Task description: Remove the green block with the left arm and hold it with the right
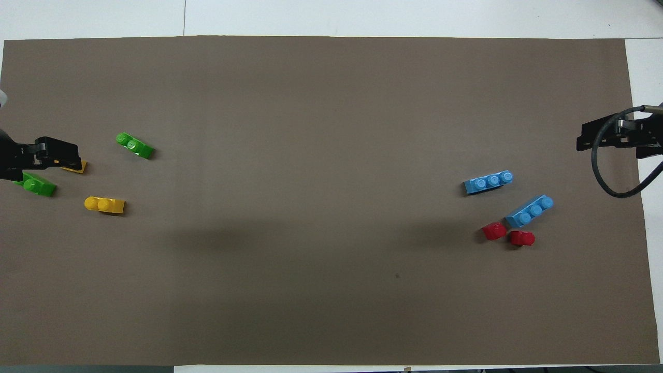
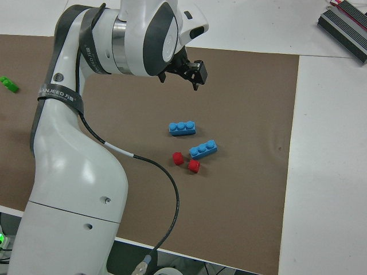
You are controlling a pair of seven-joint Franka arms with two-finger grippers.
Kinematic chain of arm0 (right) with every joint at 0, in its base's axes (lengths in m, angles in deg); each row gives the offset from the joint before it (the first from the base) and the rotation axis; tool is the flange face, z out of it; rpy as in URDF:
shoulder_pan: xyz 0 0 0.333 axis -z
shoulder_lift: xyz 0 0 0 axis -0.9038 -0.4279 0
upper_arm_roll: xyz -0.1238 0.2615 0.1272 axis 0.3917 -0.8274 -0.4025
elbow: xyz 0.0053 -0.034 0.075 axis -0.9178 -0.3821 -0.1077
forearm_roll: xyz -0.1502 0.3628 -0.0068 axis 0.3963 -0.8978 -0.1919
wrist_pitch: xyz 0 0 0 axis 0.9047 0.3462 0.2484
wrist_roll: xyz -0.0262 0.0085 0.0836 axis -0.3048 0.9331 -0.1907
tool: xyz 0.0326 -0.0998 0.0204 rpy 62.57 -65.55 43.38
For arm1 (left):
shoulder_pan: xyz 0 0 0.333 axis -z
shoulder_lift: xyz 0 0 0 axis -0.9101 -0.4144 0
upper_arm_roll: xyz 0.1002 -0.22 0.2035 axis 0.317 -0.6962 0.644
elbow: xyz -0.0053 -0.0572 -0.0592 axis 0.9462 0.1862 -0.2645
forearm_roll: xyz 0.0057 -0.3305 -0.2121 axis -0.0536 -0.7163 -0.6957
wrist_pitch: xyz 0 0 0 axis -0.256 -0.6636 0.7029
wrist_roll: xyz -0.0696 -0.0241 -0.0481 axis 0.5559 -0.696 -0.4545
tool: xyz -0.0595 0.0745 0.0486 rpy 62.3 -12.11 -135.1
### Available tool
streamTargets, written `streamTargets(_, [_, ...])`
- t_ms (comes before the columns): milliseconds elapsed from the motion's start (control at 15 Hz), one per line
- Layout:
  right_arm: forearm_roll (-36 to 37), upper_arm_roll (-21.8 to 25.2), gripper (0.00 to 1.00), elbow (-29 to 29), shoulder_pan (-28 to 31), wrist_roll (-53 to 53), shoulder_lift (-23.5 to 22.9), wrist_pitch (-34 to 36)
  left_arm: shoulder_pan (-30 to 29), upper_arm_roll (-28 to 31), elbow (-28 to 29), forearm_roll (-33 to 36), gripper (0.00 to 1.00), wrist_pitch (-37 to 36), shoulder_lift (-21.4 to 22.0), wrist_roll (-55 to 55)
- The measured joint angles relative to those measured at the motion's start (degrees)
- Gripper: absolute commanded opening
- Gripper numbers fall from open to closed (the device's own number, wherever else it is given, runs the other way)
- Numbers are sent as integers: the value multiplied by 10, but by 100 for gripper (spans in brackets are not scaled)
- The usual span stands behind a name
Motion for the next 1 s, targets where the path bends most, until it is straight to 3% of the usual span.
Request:
streamTargets(400, [0,0,100,0,0,7,0,0,0,-1,1,-15,100,-34,40,-33])
streamTargets(1000, [0,0,100,0,0,45,0,0,0,-1,3,-38,100,-40,44,-38])
